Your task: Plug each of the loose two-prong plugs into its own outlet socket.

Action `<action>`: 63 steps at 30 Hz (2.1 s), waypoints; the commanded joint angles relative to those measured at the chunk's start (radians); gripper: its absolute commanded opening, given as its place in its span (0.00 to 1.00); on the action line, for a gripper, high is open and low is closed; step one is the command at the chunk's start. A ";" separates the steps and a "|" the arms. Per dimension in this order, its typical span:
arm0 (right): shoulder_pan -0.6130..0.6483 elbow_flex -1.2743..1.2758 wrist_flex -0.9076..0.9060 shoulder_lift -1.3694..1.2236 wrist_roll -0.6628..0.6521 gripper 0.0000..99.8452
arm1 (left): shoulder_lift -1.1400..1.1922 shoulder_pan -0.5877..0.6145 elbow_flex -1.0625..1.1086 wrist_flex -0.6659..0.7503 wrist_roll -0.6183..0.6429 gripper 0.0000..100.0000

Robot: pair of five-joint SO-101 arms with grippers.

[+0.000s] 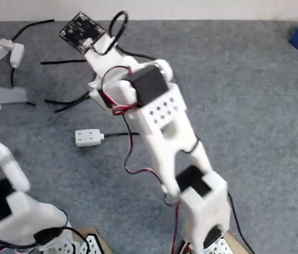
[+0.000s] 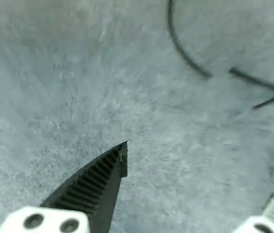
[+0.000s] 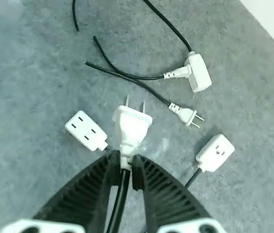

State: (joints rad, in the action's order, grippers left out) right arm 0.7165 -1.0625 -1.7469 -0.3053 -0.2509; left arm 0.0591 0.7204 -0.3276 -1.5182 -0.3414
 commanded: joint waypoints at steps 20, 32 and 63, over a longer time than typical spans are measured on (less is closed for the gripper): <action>0.036 1.900 0.610 0.875 0.003 0.01 | -0.725 -0.143 0.522 -0.100 0.008 0.46; 0.039 1.906 0.552 0.653 -0.003 0.01 | -0.759 0.007 0.668 0.048 -0.034 0.46; 0.024 1.960 0.680 0.651 -0.110 0.21 | -0.759 0.298 1.214 0.687 -0.155 0.46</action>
State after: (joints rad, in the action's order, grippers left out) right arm 0.7733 0.9244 -1.0917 0.3437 -0.3122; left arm -0.6790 1.0134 0.8523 -0.8707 -0.4304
